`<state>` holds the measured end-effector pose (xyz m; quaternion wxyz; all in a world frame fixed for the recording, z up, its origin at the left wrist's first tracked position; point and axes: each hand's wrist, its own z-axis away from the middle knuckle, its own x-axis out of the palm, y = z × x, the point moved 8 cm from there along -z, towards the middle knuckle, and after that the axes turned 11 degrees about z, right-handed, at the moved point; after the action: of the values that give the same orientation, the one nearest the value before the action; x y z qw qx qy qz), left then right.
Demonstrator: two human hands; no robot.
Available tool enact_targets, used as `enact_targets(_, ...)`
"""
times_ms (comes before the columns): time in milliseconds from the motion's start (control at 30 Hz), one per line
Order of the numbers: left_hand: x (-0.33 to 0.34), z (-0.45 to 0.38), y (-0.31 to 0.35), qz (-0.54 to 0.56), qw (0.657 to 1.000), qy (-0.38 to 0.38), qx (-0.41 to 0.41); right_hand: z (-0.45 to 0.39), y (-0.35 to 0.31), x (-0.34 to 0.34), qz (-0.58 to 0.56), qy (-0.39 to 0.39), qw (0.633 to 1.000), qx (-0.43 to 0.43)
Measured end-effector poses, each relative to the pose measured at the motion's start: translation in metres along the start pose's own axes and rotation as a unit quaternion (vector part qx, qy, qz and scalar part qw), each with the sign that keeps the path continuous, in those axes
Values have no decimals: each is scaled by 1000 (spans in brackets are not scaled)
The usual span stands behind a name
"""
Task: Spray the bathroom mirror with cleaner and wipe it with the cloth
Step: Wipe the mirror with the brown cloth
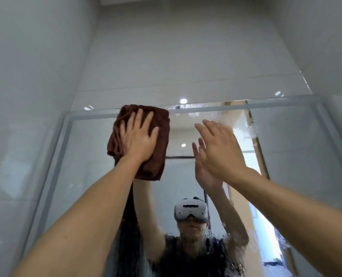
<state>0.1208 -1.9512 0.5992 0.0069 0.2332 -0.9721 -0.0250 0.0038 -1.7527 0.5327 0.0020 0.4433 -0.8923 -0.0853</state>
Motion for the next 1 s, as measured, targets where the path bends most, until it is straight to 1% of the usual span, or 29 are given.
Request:
enact_targets(67, -15, 5, -44, -24, 996, 30, -81, -5, -9, 8, -10, -7, 1000, -6)
enact_targets(133, -21, 13, -61, -33, 987, 52, -149, -8, -14, 12, -15, -19, 1000, -14)
enact_targets(267, -9, 12, -34, 4, 961, 83, -264, -6, -7, 10, -2, -25, 999, -32)
enact_targets(333, 0, 4, -5, 17, 953, 90, -289, -5, 6, 6, 3, -29, 999, -35)
enact_targets(367, 6, -2, 15, 16, 957, 84, -278, -3, 13, 4, 5, -32, 999, -36)
enact_targets(433, 23, -16, 65, 15, 974, 63, -216, 4, 32, -1, 12, -34, 999, -30)
enact_targets(533, 53, -24, 157, 9, 999, 5, -52, 15, 60, -8, 4, -33, 999, 5)
enact_targets(600, 69, -20, 202, 9, 998, -42, 55, 21, 73, -13, -6, -34, 999, 34)
enact_targets(667, 76, -19, 216, 6, 991, -72, 112, 21, 78, -14, -2, -30, 998, 47)
enact_targets(767, 69, -18, 197, 31, 982, -82, 167, 12, 65, -7, 12, -21, 999, 43)
enact_targets(833, 57, -17, 170, 71, 978, -76, 181, 2, 44, 2, 10, -16, 999, 40)
enact_targets(900, 41, -19, 129, 69, 982, -64, 166, -8, 15, 10, -3, -7, 999, 35)
enact_targets(1000, 10, -23, 44, 23, 992, -44, 112, -16, -35, 26, -19, -7, 1000, 22)
